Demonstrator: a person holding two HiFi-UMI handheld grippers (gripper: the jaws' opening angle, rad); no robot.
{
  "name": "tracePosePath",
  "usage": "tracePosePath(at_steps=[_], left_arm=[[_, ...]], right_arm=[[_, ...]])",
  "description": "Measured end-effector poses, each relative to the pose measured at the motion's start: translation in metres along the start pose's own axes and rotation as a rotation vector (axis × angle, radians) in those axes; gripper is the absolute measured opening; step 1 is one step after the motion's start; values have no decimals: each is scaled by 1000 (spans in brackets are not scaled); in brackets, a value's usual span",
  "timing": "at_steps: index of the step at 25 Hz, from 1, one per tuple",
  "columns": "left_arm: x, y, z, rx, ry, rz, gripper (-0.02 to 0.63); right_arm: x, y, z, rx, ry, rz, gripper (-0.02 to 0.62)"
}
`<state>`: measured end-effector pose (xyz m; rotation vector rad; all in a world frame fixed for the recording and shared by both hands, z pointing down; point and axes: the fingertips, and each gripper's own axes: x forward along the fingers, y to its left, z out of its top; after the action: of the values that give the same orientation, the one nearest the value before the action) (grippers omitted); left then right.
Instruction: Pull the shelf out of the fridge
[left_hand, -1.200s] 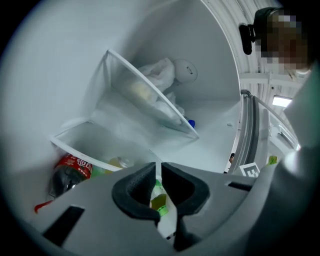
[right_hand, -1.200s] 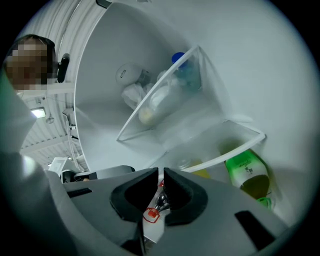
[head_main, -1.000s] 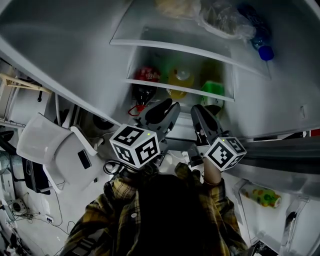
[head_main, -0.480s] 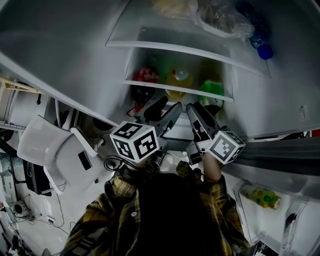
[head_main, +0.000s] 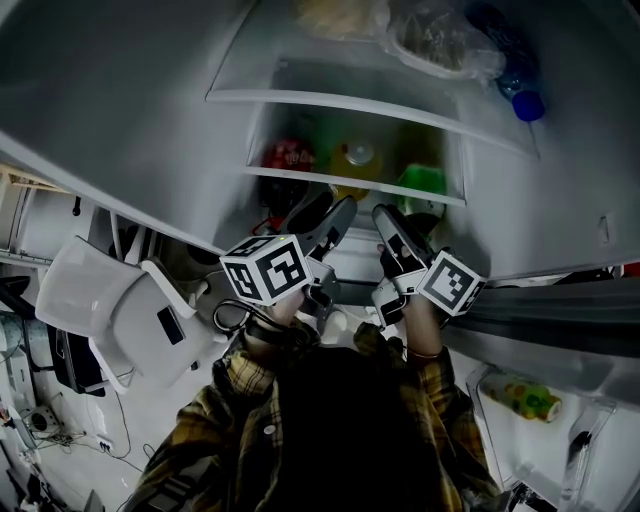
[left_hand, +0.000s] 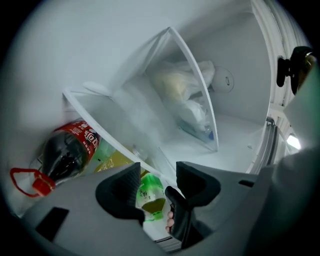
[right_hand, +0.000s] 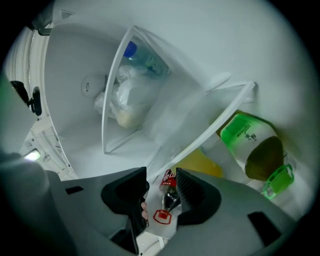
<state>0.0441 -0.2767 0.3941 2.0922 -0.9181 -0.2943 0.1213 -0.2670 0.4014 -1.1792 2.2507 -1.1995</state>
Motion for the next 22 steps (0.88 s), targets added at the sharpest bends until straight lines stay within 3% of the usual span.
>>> tracePosePath(at_steps=[12,22], left_arm=[[29,21,6,-232,-52,-11,216],[47,38,9,-292,-52,12,216]], right_arm=[[27,-19,8,190,-31,30,173],[43,-28,22,259,-54,29,173]])
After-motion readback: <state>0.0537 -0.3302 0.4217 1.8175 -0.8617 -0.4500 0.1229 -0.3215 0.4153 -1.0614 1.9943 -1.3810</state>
